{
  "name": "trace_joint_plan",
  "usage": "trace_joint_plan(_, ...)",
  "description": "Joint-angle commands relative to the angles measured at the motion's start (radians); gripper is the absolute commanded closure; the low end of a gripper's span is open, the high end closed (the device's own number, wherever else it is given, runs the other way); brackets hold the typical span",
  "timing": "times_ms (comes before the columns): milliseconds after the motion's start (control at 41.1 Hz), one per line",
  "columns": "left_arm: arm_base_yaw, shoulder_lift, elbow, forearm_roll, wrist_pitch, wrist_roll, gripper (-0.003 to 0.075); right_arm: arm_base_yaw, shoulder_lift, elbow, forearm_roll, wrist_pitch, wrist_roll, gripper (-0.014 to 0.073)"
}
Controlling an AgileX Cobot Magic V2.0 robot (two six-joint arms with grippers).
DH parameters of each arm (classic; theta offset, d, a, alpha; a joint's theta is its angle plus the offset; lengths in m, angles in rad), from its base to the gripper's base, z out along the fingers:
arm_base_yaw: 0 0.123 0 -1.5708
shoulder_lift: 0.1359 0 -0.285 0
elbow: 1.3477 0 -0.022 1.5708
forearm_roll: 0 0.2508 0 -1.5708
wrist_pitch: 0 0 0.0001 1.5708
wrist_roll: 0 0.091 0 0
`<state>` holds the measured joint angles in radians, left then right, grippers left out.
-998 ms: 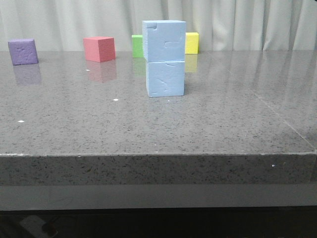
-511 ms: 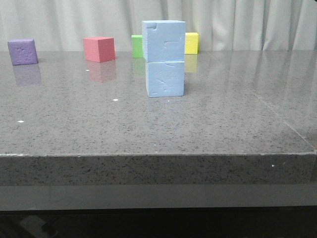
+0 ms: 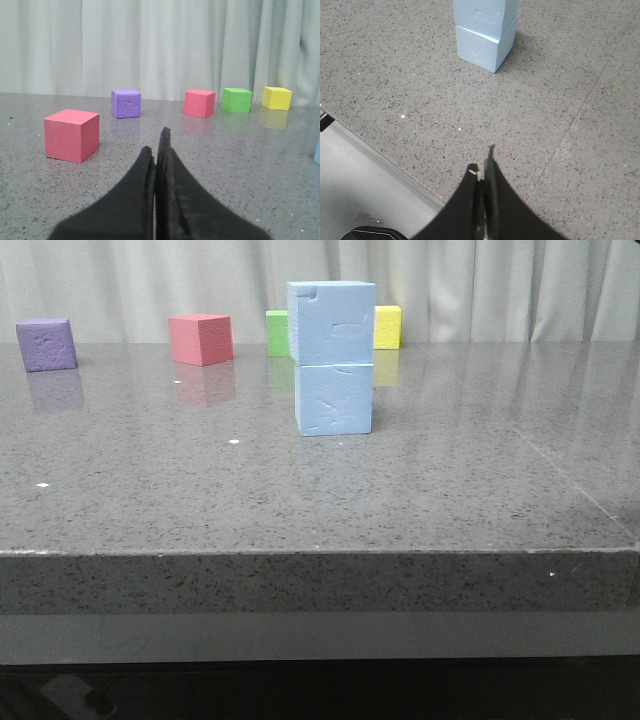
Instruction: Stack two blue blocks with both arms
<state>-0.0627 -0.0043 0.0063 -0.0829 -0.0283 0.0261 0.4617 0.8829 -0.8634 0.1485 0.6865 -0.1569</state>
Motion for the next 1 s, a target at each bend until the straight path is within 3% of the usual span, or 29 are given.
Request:
trace_joint_plan(0,0.002,-0.019,0.002,-0.007,-0.083,-0.011,0.0741,-0.004,-0.006,-0.026,0.01,-0.063,-0.005,0.0661)
trace_joint_plan(462,0.002,-0.019,0.002,-0.007,-0.083,-0.011,0.0741,-0.029,-0.07,0.022,-0.018,-0.086,-0.015,0.0661)
trace_joint_plan(779,0.002,-0.019,0.002,-0.007,-0.083,-0.011,0.0741,-0.349,-0.537,0.475,-0.073,-0.495,-0.017,0.0661)
trace_joint_plan(973,0.002,-0.019,0.002,-0.007,-0.083,-0.011,0.0741,-0.446,-0.802,0.741,-0.072,-0.686,-0.017,0.0661)
